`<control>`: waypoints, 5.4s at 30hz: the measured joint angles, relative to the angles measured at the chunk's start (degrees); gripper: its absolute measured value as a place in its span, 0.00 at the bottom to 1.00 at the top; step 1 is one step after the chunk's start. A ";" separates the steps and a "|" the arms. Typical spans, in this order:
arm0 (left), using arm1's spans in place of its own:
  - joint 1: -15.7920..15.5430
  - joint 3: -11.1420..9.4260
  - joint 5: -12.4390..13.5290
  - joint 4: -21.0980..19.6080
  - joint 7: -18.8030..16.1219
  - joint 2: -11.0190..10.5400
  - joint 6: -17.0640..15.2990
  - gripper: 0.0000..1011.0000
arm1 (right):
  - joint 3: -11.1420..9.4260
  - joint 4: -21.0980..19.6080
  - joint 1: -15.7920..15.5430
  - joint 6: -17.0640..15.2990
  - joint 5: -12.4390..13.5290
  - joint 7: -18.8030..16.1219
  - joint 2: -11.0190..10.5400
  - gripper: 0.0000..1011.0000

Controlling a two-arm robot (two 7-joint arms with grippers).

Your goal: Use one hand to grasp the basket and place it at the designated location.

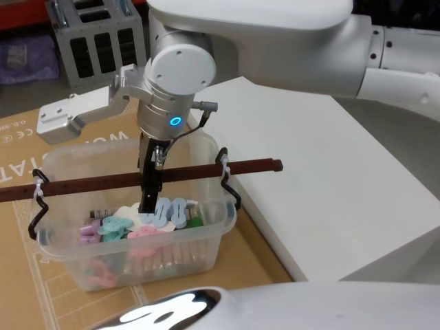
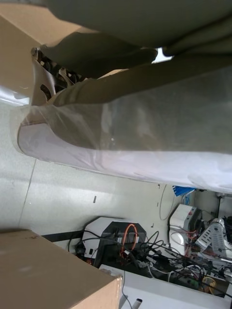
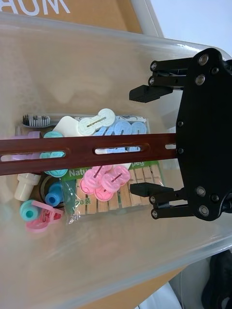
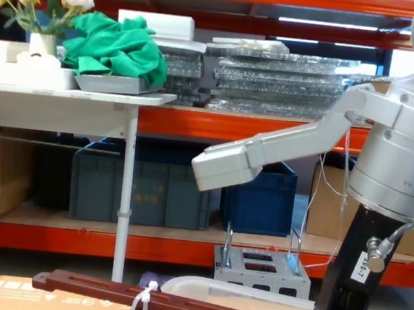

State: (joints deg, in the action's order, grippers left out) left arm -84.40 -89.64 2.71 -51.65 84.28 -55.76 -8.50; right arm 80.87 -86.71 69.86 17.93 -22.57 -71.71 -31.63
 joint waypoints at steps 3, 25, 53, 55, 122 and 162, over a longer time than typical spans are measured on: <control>0.00 0.00 0.00 0.00 0.00 0.00 0.00 0.00 | 0.11 0.08 0.00 -0.30 -0.19 0.02 0.02 0.99; 0.00 0.00 0.00 0.00 0.00 0.00 0.00 0.00 | -0.78 -0.78 -0.26 -0.27 0.03 0.67 -1.40 0.43; 0.00 0.00 0.00 0.00 0.00 0.00 0.00 0.00 | -4.55 -4.32 0.47 -1.49 3.62 0.26 -5.38 0.24; 0.00 0.00 0.00 0.00 0.00 0.00 0.00 0.00 | -5.41 -4.87 0.68 -1.54 4.61 0.23 -6.18 0.24; 0.00 0.00 0.00 0.00 0.00 0.00 0.00 0.00 | -28.29 -6.40 -4.51 -27.89 13.84 5.05 -36.50 0.24; 0.00 0.00 0.00 0.01 0.00 0.00 0.00 0.00 | -26.49 4.71 -9.57 -33.38 6.81 2.01 -28.40 0.24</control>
State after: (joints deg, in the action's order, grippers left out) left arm -84.40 -89.64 2.72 -51.65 84.28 -55.76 -8.50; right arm 54.39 -82.00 60.29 -15.44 -15.76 -69.70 -60.03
